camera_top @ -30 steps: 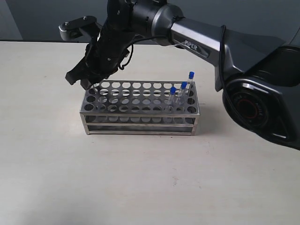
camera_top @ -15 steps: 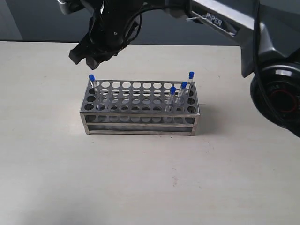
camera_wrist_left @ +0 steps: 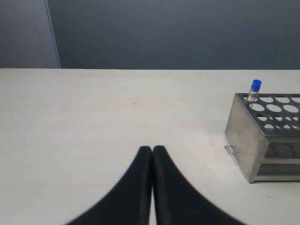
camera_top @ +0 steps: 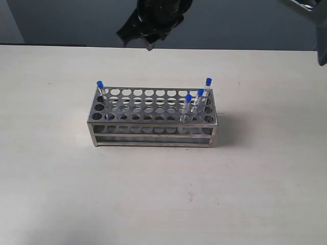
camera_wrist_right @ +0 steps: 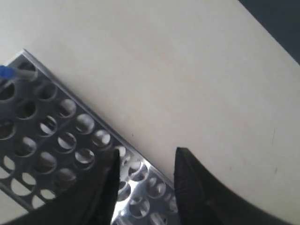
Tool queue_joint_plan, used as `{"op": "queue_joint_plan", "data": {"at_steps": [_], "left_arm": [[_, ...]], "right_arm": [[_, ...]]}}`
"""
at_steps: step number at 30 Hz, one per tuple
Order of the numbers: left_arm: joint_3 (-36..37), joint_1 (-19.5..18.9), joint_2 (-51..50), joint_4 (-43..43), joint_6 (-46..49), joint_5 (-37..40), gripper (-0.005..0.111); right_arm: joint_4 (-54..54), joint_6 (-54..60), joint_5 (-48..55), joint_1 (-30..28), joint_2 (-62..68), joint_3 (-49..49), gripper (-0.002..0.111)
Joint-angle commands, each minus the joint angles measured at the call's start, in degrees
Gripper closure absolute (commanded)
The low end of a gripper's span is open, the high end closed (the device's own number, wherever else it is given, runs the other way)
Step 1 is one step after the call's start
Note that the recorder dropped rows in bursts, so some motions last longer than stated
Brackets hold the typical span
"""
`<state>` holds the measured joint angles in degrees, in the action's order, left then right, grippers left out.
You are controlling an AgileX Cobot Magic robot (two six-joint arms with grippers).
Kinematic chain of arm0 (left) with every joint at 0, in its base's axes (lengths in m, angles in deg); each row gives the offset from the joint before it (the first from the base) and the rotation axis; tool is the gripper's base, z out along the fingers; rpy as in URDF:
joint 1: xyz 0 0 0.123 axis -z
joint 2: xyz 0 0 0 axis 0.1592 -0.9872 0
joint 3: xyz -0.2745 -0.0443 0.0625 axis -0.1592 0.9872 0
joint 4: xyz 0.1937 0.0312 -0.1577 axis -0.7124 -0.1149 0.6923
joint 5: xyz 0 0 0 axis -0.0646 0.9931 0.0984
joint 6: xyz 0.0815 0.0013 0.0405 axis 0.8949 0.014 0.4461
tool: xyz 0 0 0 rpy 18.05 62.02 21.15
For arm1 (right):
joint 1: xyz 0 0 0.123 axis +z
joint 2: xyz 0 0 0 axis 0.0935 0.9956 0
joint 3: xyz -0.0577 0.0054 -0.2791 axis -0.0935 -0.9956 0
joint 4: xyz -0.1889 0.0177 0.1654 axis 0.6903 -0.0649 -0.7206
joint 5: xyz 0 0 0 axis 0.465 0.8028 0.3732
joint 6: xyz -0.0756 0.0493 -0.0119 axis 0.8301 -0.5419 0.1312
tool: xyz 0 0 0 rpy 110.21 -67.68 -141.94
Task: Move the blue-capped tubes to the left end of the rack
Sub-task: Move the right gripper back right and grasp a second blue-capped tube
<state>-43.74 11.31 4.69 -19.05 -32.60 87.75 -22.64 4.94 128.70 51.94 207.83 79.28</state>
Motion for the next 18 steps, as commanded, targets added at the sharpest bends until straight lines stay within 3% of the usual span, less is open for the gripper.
{"op": "queue_joint_plan", "data": {"at_steps": [1, 10, 18], "left_arm": [[-0.18, 0.36, 0.2, 0.24, -0.03, -0.26, 0.106], [-0.18, 0.36, 0.2, 0.24, -0.03, -0.26, 0.106], [-0.18, 0.36, 0.2, 0.24, -0.03, -0.26, 0.106]], "right_arm": [[1.14, -2.78, 0.35, -3.64, -4.04, -8.76, 0.07], [-4.19, -3.89, 0.35, -4.88, -12.15, -23.96, 0.07], [-7.51, -3.21, -5.73, -4.88, -13.2, -30.19, 0.07]]}}
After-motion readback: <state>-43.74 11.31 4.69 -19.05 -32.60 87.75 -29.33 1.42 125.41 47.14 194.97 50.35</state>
